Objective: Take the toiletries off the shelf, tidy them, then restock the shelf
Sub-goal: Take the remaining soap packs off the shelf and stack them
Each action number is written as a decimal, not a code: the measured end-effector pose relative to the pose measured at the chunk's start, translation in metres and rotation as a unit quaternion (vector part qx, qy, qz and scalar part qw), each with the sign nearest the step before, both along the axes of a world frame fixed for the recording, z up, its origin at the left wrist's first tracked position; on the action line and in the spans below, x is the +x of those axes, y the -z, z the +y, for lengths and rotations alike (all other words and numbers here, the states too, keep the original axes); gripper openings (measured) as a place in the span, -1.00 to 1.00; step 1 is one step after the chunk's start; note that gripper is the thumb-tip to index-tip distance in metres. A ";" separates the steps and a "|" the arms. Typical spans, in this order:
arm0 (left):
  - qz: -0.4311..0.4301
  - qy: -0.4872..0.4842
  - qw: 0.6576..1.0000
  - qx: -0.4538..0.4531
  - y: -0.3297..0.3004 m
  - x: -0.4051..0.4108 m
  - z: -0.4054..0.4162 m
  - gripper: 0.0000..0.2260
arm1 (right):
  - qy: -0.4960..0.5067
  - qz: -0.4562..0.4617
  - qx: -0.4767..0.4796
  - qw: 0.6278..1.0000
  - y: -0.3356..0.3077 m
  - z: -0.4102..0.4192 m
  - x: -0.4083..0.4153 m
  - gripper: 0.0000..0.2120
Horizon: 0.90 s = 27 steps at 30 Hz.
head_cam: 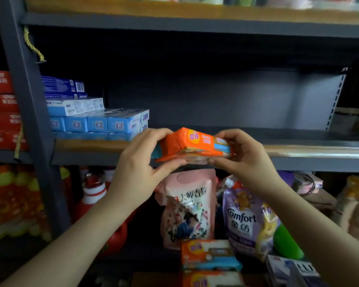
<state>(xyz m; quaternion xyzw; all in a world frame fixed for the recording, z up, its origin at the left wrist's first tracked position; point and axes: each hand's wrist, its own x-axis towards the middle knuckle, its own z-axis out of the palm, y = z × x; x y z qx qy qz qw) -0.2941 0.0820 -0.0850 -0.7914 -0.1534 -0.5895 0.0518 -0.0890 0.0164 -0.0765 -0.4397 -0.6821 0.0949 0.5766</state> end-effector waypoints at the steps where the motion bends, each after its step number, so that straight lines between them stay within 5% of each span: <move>1: -0.004 0.006 1.000 -0.016 0.005 0.001 -0.001 -0.59 | -0.002 0.005 -0.011 1.000 0.004 -0.005 0.002 -0.61; 5: -0.041 0.066 0.986 -0.147 0.030 0.000 -0.002 -0.65 | 0.007 -0.001 -0.030 1.000 0.016 -0.024 0.007 -0.60; 10: -0.108 0.206 0.894 -0.382 0.063 0.009 -0.006 -0.62 | 0.010 -0.069 -0.025 0.997 0.024 -0.049 0.008 -0.65; 13: -0.123 0.250 0.861 -0.426 0.074 0.016 -0.009 -0.65 | 0.008 -0.107 -0.043 0.993 0.028 -0.062 0.008 -0.64; 17: -0.085 0.265 0.826 -0.489 0.082 0.022 -0.015 -0.77 | -0.005 -0.042 -0.060 0.997 0.025 -0.065 0.006 -0.71; 24: -0.066 0.267 0.741 -0.613 0.097 0.031 -0.023 -0.77 | 0.018 -0.082 -0.126 0.989 0.021 -0.061 -0.003 -0.56; 27: -0.101 0.227 0.683 -0.687 0.101 0.033 -0.026 -0.72 | 0.025 -0.104 -0.145 0.984 0.029 -0.056 -0.002 -0.78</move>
